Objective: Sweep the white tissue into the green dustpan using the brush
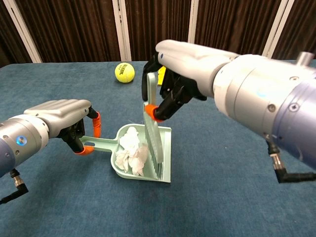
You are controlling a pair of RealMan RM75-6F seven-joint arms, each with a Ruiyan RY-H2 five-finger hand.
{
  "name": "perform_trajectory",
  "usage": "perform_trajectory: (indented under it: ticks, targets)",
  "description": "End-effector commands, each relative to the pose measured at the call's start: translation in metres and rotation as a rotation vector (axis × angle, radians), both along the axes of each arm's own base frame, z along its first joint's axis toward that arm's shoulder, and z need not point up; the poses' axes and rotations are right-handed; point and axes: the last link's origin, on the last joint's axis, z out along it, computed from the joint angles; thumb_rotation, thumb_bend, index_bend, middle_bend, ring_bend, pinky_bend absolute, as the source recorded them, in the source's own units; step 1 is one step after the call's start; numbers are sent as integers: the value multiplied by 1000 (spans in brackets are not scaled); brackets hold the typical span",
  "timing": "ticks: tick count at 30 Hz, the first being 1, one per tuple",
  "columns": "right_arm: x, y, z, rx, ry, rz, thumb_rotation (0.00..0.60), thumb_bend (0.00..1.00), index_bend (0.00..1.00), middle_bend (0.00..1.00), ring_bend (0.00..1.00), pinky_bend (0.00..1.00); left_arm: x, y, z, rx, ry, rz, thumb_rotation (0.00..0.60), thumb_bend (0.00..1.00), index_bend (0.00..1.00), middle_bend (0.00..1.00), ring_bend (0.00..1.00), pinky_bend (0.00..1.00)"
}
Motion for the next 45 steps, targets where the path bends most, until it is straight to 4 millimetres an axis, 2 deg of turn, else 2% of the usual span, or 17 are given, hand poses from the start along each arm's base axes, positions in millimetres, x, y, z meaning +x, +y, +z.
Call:
perform_trajectory:
  ticks: [1, 9, 12, 14, 17, 26, 37, 39, 42, 44, 45]
  targets:
    - [-3, -9, 5, -53, 24, 18, 600, 462, 762, 911, 936, 870, 0, 1, 1, 5, -4, -1, 600, 584, 674, 1000, 1000, 1000]
    - [-25, -28, 18, -144, 86, 12, 600, 462, 763, 911, 935, 870, -2, 3, 2, 12, -7, -2, 600, 558, 618, 1000, 1000, 1000]
    - [-30, -31, 21, -153, 91, 3, 600, 462, 763, 911, 936, 870, -2, 2, 2, 9, -2, -8, 600, 360, 507, 1000, 1000, 1000]
    - [-34, -33, 22, -157, 97, 0, 600, 462, 763, 911, 936, 870, -2, 1, 3, 13, 18, -20, 600, 149, 429, 997, 1000, 1000]
    - [-36, -34, 25, -166, 100, 3, 600, 462, 763, 911, 935, 870, -1, 2, 7, 24, 29, -33, 600, 13, 369, 992, 1000, 1000]
    - [-46, -42, 31, -197, 124, -8, 600, 461, 762, 911, 935, 870, -5, 7, 31, 63, 12, -53, 600, 0, 335, 982, 998, 1000]
    - [-72, -54, 40, -235, 182, -46, 600, 462, 754, 911, 934, 869, -18, 11, 59, 94, -29, -46, 600, 0, 335, 975, 989, 1000]
    - [-76, -56, 43, -250, 188, -37, 600, 462, 720, 911, 915, 849, -21, 10, 66, 103, -36, -51, 600, 0, 335, 968, 982, 1000]
    - [-84, -55, 48, -266, 202, -26, 600, 462, 618, 863, 834, 749, -25, 8, 78, 127, -51, -66, 600, 0, 328, 930, 946, 1000]
    - [-93, -53, 53, -274, 212, -24, 600, 462, 530, 771, 745, 656, -31, 5, 90, 156, -77, -76, 600, 0, 297, 845, 867, 978]
    - [-98, -51, 56, -273, 215, -20, 600, 462, 462, 700, 670, 587, -34, 2, 97, 166, -93, -82, 600, 0, 272, 792, 815, 954]
